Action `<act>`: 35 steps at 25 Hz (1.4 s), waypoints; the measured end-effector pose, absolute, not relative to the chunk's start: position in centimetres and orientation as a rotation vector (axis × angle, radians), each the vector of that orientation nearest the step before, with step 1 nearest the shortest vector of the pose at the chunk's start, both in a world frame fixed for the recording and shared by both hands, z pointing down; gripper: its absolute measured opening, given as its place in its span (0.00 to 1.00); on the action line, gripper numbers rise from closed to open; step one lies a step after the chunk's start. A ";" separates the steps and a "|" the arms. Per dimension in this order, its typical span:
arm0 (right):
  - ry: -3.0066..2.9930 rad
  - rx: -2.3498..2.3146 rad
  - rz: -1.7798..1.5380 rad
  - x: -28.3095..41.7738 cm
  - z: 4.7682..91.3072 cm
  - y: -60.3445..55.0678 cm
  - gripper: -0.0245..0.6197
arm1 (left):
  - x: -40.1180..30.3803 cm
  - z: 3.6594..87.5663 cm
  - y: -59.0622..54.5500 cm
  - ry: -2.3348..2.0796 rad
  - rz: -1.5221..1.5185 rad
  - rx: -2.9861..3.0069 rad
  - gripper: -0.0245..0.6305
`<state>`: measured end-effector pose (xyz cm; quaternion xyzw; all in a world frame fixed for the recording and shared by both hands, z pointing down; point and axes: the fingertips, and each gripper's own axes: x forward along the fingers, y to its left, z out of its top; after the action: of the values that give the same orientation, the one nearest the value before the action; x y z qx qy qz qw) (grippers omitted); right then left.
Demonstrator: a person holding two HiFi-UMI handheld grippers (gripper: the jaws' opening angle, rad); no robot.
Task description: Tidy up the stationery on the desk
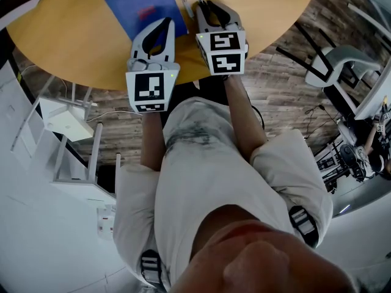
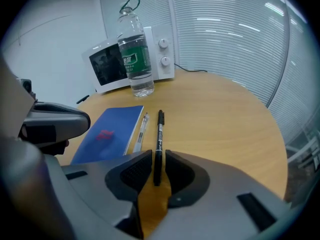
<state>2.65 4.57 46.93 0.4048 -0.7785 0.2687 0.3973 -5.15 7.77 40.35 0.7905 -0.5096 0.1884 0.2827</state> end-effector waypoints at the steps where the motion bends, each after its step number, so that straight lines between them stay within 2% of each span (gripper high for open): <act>1: -1.977 1.027 0.676 2.7 46.6 4.6 0.25 | -5.2 40.1 7.8 -1.368 0.503 2.119 0.05; 10: -2.136 1.002 0.606 2.3 40.3 5.2 0.25 | -6.1 36.3 7.7 -1.420 0.463 2.141 0.05; 16: -2.289 0.997 0.513 1.6 34.2 5.8 0.17 | -7.6 33.1 8.4 -1.461 0.416 2.140 0.05; 20: -2.350 0.989 0.464 1.4 30.9 6.5 0.16 | -8.6 31.0 9.2 -1.488 0.375 2.136 0.05; 35: -2.359 1.009 0.381 1.5 26.6 9.6 0.15 | -11.2 27.0 12.4 -1.511 0.326 2.178 0.05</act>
<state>1.49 9.63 26.57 0.3745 -0.8756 0.1416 0.2703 -11.19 12.39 26.99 0.7929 -0.5503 0.1188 0.2332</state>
